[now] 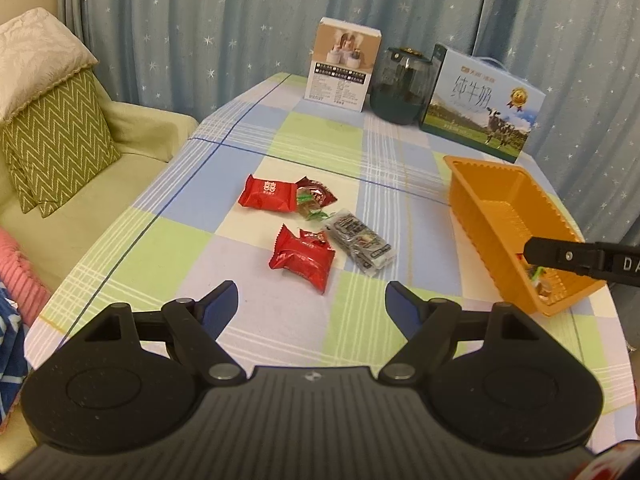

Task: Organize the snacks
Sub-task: 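Grasp the clear nut packet with the right tool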

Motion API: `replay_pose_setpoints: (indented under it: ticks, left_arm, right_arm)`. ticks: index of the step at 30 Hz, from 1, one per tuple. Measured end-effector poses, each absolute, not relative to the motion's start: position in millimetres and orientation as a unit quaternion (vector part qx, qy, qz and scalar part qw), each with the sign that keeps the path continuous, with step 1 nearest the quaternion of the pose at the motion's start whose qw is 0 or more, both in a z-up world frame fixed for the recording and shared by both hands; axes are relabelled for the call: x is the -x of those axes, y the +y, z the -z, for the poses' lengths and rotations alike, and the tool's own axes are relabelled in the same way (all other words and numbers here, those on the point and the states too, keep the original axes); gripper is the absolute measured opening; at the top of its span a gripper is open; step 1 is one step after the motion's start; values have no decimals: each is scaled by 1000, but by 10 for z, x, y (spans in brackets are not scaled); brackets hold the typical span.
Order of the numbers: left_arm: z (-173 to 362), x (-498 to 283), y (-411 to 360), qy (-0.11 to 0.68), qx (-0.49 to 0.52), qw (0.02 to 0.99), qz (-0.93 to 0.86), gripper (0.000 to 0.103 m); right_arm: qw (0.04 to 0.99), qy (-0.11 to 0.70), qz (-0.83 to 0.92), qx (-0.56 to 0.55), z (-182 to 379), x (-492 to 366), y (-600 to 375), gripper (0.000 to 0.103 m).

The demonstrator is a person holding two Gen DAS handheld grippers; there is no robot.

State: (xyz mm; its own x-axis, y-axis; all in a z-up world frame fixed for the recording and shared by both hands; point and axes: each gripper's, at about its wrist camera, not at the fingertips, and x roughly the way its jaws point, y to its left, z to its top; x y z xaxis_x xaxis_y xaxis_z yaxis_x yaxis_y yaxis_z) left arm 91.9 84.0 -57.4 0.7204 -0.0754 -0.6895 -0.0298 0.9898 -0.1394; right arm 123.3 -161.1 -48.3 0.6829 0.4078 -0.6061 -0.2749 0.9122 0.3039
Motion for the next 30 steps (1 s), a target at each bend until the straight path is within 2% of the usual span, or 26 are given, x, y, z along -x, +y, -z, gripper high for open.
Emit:
replay_pose_setpoints:
  ticks: [15, 30]
  left_arm:
    - [985, -1459, 1042, 393, 62, 917, 24, 79]
    - [1220, -1606, 1194, 396, 77, 915, 25, 79]
  right_arm:
    - [895, 375, -242, -16, 963, -1977, -1009, 55]
    - [869, 393, -295, 64, 1474, -2462, -493, 55]
